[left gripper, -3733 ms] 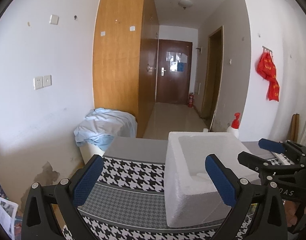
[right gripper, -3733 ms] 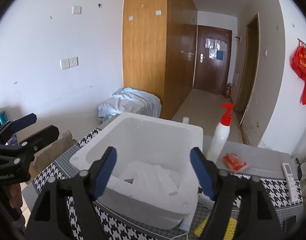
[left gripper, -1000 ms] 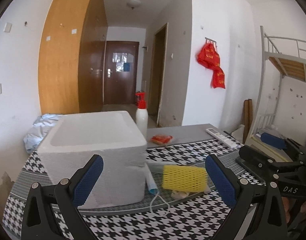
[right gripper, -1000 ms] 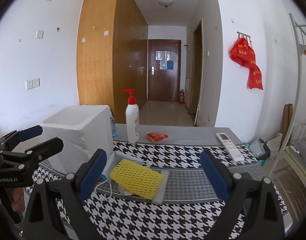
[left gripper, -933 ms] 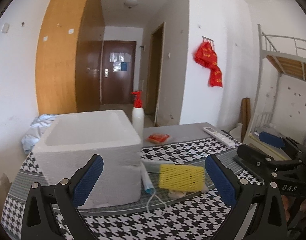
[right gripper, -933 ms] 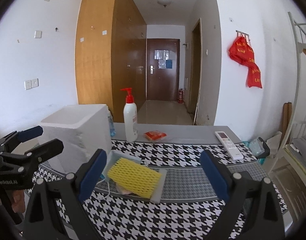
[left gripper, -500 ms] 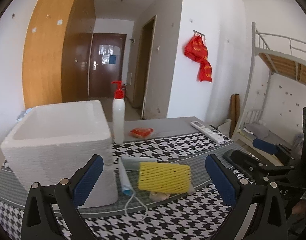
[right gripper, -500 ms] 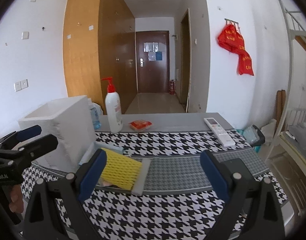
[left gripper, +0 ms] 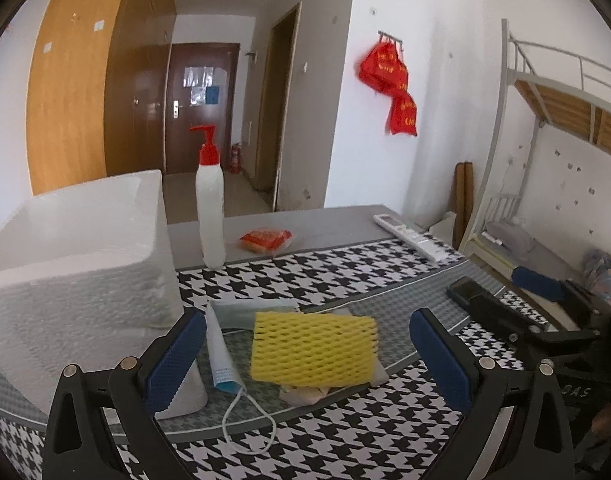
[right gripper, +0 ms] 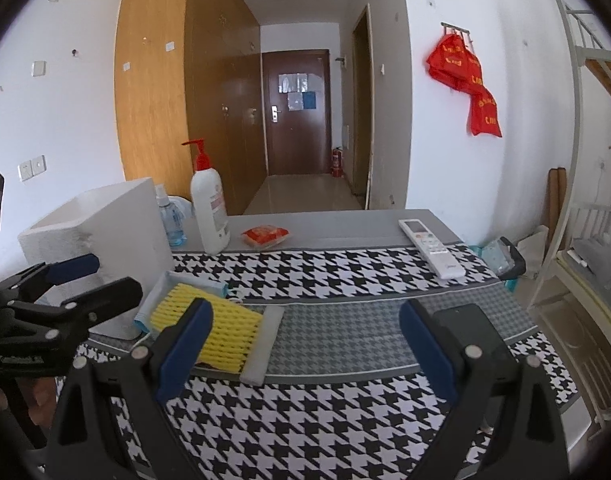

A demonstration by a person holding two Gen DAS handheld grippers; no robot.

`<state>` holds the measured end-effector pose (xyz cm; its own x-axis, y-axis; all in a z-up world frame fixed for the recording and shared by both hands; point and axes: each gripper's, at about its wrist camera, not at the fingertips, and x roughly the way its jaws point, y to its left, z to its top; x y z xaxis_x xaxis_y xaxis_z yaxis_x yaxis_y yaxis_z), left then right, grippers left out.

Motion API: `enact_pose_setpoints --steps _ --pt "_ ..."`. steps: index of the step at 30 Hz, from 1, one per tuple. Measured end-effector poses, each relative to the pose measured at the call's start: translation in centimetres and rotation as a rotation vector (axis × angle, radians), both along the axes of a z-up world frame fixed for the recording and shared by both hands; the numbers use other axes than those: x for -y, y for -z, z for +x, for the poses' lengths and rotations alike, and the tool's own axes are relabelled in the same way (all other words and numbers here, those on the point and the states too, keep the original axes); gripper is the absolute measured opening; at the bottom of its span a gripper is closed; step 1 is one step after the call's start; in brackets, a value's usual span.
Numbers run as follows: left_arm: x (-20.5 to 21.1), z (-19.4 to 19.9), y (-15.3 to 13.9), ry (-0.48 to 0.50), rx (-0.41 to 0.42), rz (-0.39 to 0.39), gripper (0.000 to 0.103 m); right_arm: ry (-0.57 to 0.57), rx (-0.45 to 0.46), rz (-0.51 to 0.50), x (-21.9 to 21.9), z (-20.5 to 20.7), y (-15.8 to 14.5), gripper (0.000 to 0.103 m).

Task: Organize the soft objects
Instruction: 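Move the left tool toward the yellow mesh sponge, then close the right tool on the yellow mesh sponge and lift it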

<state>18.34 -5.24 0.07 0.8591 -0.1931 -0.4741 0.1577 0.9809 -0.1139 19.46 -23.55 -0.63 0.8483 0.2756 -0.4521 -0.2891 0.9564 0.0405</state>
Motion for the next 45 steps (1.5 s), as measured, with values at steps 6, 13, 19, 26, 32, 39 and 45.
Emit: enact_pose_setpoints --steps 6,13,19,26,32,39,45 --pt "0.0 1.6 0.8 -0.033 -0.022 0.015 0.102 0.002 -0.023 -0.009 -0.1 0.8 0.7 0.096" --pt "-1.1 2.1 1.0 -0.108 -0.014 0.026 0.102 -0.012 -0.046 -0.019 -0.9 1.8 1.1 0.096" --pt "-2.3 1.9 1.1 -0.159 -0.016 0.053 0.102 -0.047 -0.061 -0.034 -2.2 2.3 1.5 0.096" --pt "-3.6 1.9 1.3 -0.219 -0.029 0.068 0.102 -0.067 -0.064 -0.035 -3.1 2.2 1.6 0.096" --pt "-3.2 2.1 1.6 -0.195 -0.053 0.084 0.102 -0.087 -0.068 -0.047 -3.7 2.3 1.7 0.096" --pt "-3.1 1.8 2.3 -0.175 -0.082 0.108 0.102 -0.134 -0.096 -0.063 -4.5 3.0 2.6 0.096" --pt "-3.5 1.4 2.7 -0.183 -0.1 0.116 0.102 -0.199 -0.129 -0.087 -5.9 3.8 3.6 0.096"
